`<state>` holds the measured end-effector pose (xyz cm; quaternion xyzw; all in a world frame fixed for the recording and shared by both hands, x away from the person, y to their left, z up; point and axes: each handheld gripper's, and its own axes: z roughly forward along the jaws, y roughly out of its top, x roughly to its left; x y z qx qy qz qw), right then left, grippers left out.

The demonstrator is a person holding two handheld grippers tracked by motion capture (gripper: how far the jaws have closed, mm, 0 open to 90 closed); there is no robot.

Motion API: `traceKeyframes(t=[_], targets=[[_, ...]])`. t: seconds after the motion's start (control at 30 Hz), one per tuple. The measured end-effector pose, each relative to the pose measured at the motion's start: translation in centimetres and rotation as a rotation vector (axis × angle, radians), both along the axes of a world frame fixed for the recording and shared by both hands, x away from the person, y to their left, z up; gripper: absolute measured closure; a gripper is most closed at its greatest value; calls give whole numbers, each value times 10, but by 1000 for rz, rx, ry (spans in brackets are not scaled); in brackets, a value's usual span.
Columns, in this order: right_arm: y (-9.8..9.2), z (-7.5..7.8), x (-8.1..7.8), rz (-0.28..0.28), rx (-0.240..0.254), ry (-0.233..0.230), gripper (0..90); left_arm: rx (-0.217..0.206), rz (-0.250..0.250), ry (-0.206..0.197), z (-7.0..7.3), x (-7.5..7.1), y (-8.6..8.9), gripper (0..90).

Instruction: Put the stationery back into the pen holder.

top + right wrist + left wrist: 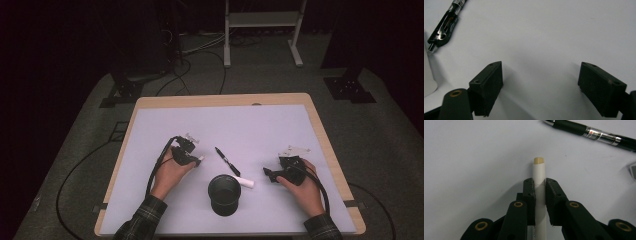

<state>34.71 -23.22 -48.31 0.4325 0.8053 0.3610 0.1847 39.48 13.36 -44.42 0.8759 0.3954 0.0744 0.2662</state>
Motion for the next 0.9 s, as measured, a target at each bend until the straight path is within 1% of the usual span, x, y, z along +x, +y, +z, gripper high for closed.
traceKeyframes(t=[0.03,0.2,0.27,0.3,0.37,0.4,0.47,0.67,0.7,0.8,0.83,0.9], targets=[[0,0,0,0,0,0,188,-12,2,-2,1,-1,0,786],[0,0,0,0,0,0,188,-37,-10,-10,6,-2,4,786],[0,0,0,0,0,0,188,-62,-4,-16,8,-3,5,786],[0,0,0,0,0,0,188,-63,-16,-16,9,-4,7,785],[0,0,0,0,0,0,188,-90,-15,-28,13,-6,8,785],[0,0,0,0,0,0,188,-90,-15,-28,13,-6,8,786],[0,0,0,0,0,0,188,-113,-19,-32,15,-7,9,786],[0,0,0,0,0,0,188,-146,-26,-36,23,-10,13,786],[0,0,0,0,0,0,188,-146,-26,-36,23,-10,13,785],[0,0,0,0,1,0,188,-170,-28,-39,27,-11,15,785],[0,0,0,0,1,0,188,-186,-28,-39,30,-12,16,786],[0,0,0,0,0,0,188,-194,-32,-42,32,-13,16,785]])
